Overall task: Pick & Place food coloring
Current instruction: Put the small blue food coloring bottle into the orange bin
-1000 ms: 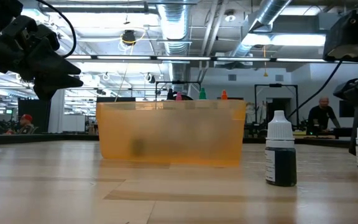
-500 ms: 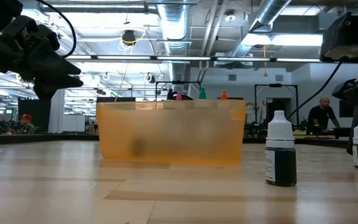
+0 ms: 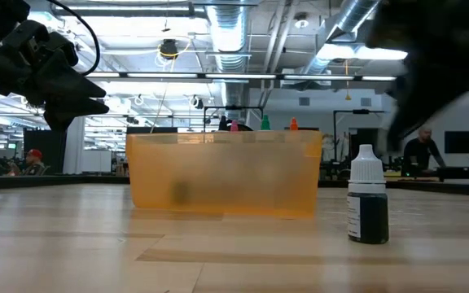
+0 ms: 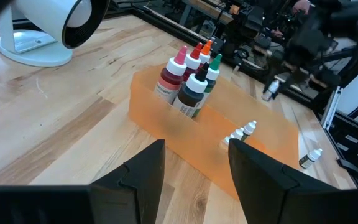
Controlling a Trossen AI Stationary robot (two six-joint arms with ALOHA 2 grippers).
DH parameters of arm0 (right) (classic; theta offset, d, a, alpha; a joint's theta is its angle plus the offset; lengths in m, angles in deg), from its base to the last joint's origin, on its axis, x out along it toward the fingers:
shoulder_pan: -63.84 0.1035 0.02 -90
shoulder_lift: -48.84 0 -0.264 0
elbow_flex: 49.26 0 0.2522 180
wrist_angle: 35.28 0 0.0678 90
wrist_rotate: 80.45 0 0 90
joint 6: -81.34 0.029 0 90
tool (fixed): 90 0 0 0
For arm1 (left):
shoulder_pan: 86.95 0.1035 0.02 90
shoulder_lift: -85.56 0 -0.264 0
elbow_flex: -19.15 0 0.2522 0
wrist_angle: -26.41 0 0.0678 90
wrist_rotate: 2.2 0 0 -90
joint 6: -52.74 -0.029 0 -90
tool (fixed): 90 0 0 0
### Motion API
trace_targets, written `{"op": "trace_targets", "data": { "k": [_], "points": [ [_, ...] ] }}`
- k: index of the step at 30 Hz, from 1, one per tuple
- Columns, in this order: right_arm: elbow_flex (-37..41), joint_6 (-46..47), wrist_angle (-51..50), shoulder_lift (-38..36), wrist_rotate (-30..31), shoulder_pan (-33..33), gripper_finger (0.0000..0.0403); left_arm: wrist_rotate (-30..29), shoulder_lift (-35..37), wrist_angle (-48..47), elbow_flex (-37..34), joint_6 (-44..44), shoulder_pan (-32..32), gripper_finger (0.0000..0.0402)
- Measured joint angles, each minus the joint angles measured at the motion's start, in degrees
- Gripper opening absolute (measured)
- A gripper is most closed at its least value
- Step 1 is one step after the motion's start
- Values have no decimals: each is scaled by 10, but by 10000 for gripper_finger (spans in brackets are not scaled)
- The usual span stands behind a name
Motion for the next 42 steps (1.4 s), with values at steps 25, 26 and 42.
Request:
{"op": "trace_targets", "data": {
  "k": [25,26,42],
  "points": [
    [-199,-240,26,173,-76,-191,72,0,0,-3,0,0,0,169],
    [-204,-239,15,182,-76,-191,72,0,0,-3,1,0,0,169],
    [-238,-236,-38,228,-74,-195,72,-18,0,-3,1,0,0,169]
  ]
}}
